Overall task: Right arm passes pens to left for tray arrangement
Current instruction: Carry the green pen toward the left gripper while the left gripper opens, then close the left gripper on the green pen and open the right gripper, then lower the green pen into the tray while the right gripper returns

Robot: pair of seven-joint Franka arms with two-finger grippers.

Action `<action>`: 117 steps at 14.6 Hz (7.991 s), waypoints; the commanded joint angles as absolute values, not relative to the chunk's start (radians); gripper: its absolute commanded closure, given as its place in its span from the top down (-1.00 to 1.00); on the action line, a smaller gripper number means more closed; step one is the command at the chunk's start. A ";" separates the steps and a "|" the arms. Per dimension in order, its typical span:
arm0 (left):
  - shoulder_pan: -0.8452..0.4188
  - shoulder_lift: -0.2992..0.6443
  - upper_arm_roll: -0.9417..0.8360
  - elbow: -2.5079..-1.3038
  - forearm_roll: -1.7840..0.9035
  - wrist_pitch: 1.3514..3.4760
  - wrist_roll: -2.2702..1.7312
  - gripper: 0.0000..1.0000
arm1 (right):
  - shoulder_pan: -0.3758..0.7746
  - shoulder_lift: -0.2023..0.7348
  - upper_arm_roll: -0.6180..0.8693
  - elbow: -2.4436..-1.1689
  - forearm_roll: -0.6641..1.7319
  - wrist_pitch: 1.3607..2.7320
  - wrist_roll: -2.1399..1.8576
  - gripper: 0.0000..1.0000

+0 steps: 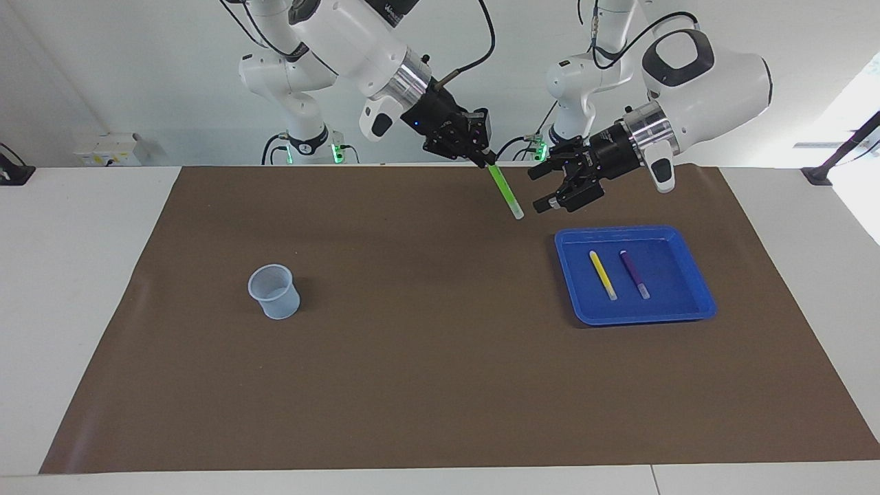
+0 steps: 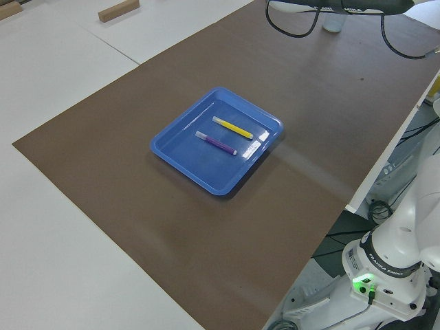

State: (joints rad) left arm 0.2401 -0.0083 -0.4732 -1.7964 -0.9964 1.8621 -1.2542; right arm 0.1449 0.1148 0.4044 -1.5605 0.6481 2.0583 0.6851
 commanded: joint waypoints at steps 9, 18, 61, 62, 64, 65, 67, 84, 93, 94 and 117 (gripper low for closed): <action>0.264 -0.017 -0.468 -1.868 -1.109 1.809 -1.184 1.00 | 0.181 0.126 0.408 -1.539 0.626 2.066 0.726 -1.00; 0.265 -0.023 -0.466 -1.867 -1.108 1.776 -1.167 0.12 | 0.189 0.126 0.408 -1.539 0.624 2.080 0.729 -1.00; 0.261 -0.051 -0.469 -1.867 -1.104 1.835 -1.193 -1.00 | 0.189 0.123 0.408 -1.554 0.611 2.080 0.730 -1.00; 0.261 -0.051 -0.469 -1.867 -1.104 1.835 -1.193 -1.00 | 0.189 0.123 0.408 -1.554 0.611 2.080 0.730 -1.00; 0.261 -0.049 -0.469 -1.867 -1.104 1.836 -1.195 -1.00 | 0.192 0.123 0.408 -1.554 0.611 2.080 0.730 -1.00; 0.261 -0.051 -0.469 -1.867 -1.104 1.835 -1.195 -1.00 | 0.201 0.123 0.408 -1.554 0.611 2.082 0.730 -1.00; 0.261 -0.051 -0.469 -1.867 -1.104 1.838 -1.197 -1.00 | 0.201 0.123 0.408 -1.554 0.609 2.080 0.730 -1.00; 0.259 -0.049 -0.472 -1.865 -1.104 1.868 -1.210 -1.00 | 0.201 0.123 0.408 -1.557 0.609 2.079 0.735 1.00; 0.265 -0.049 -0.471 -1.867 -1.103 1.893 -1.203 -1.00 | 0.201 0.124 0.408 -1.555 0.603 2.077 0.732 1.00; 0.273 -0.049 -0.471 -1.867 -1.097 1.887 -1.192 -1.00 | 0.198 0.126 0.408 -1.554 0.583 2.075 0.730 1.00; 0.601 0.210 -0.466 -1.902 -0.174 1.763 -0.226 -1.00 | -0.066 0.078 0.394 -1.583 0.057 1.829 0.393 1.00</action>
